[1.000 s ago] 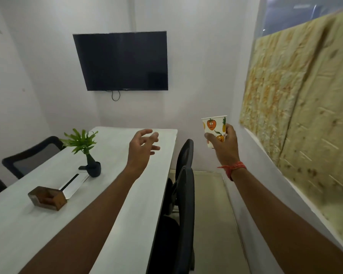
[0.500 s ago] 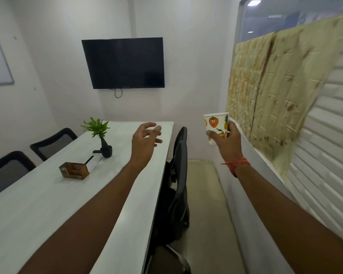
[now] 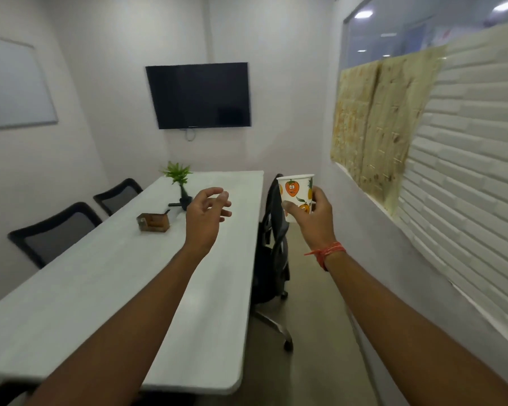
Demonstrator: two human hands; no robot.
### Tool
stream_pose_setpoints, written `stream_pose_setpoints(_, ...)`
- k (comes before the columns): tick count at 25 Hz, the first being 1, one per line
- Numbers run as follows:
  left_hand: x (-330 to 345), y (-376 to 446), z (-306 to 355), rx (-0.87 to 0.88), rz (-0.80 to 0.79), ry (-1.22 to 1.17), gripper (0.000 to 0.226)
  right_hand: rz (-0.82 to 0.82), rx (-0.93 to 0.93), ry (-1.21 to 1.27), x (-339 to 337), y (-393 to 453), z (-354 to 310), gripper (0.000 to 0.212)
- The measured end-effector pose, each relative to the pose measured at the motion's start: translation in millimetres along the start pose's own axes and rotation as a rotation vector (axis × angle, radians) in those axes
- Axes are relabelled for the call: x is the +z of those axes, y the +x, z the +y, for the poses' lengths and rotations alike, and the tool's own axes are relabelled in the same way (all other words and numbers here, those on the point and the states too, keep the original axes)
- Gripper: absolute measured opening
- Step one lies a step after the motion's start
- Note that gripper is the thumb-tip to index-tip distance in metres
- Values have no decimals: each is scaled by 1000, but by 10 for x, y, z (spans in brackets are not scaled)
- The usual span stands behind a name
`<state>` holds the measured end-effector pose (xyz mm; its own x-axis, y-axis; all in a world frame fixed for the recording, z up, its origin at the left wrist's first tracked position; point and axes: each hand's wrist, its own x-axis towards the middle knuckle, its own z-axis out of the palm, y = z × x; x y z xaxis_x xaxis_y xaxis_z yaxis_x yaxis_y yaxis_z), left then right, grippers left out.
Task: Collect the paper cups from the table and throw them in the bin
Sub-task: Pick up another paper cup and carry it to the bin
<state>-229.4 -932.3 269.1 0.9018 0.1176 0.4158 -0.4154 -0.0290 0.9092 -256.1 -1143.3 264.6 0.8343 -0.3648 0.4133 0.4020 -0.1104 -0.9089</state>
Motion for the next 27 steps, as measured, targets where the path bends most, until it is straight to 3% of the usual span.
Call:
stream_pose_setpoints(7,-1885,-1784,707,-2,385,222,14,-396,13,230,1204,-1683,-695,39)
stream_pose_setpoints(14,-4031,-3910,1839,47,794,423,22,-813,50,377,2605,-4051,-1714,51)
stream_pose_setpoints(19,-5543,-5530,2666,67,1058,470,20,-1076,96,507,3577,-6041,-2628,40)
stream_pose_setpoints(23,-6695,-6649,3034,30,1198,585,20,-1225,116,547,4250,-7567,-3069,37)
stream_pose_setpoints(27,-7620,-7292,2977,-54,1295,628,27,-1331,131,529,4873,-8627,-3179,44)
